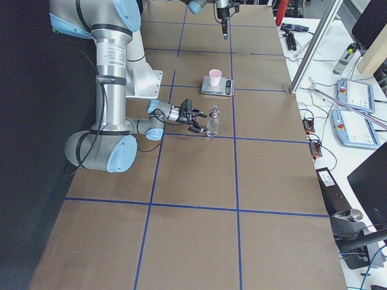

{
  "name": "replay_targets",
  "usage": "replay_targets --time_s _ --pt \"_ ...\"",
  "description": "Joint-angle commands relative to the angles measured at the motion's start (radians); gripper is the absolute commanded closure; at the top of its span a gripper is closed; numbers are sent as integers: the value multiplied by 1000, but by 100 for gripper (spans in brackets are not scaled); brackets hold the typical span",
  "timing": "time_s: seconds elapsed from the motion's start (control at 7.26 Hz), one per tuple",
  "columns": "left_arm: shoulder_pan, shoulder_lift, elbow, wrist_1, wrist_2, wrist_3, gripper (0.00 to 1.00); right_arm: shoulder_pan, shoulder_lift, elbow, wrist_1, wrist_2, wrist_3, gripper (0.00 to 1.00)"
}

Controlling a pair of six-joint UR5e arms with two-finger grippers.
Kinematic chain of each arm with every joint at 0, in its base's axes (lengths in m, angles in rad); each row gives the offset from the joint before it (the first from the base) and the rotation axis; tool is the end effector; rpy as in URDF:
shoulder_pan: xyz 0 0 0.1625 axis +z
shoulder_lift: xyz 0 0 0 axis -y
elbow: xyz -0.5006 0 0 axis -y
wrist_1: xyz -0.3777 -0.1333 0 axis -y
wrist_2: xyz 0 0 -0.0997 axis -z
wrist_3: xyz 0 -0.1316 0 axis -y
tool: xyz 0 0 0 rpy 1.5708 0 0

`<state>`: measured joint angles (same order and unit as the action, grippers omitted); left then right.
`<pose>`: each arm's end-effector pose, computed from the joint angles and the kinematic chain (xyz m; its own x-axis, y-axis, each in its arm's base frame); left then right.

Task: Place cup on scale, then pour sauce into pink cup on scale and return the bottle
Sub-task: 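Open the right gripper and draw it back from the glass bottle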

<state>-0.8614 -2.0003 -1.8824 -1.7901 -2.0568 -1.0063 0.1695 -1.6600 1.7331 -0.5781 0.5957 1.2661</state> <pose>0.3621 -0.5321 0.3476 0.5410 0.0961 -0.8355 0.1564 0.9646 0.2122 -0.3977 -0.3138 0.5820 0.6975 -0.0514 0.7147 -0.6284 0.4355 0.6446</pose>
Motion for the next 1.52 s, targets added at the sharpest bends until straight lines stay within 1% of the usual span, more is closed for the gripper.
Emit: replay_targets --time_s 0.0,0.14,0.28,0.41,0.69,0.83,0.96,1.1,1.24,1.38 --pt "-1 3 -3 2 0 0 48 -28 -58 48 1 16 -1 0" --pt "-1 6 -4 0 0 -2 47 -27 -126 86 3 63 -1 0" --pt "-1 6 -4 2 0 -3 47 -25 -203 152 3 128 -1 0" --pt "1 6 -4 0 0 -5 47 -24 -243 181 3 177 -2 0" --pt "1 8 -4 2 0 -5 47 -16 -271 184 3 278 -13 0" --pt "1 8 -1 0 0 -5 46 37 -282 192 3 383 -19 0" --pt "1 9 6 0 0 -2 46 138 -284 184 3 550 -28 0" --pt "2 15 6 0 0 6 47 233 -282 181 1 669 -107 0" --pt "2 20 9 0 -2 12 48 333 -277 156 0 772 -228 0" --pt "-5 21 11 2 0 76 48 496 -259 116 -6 956 -357 0"
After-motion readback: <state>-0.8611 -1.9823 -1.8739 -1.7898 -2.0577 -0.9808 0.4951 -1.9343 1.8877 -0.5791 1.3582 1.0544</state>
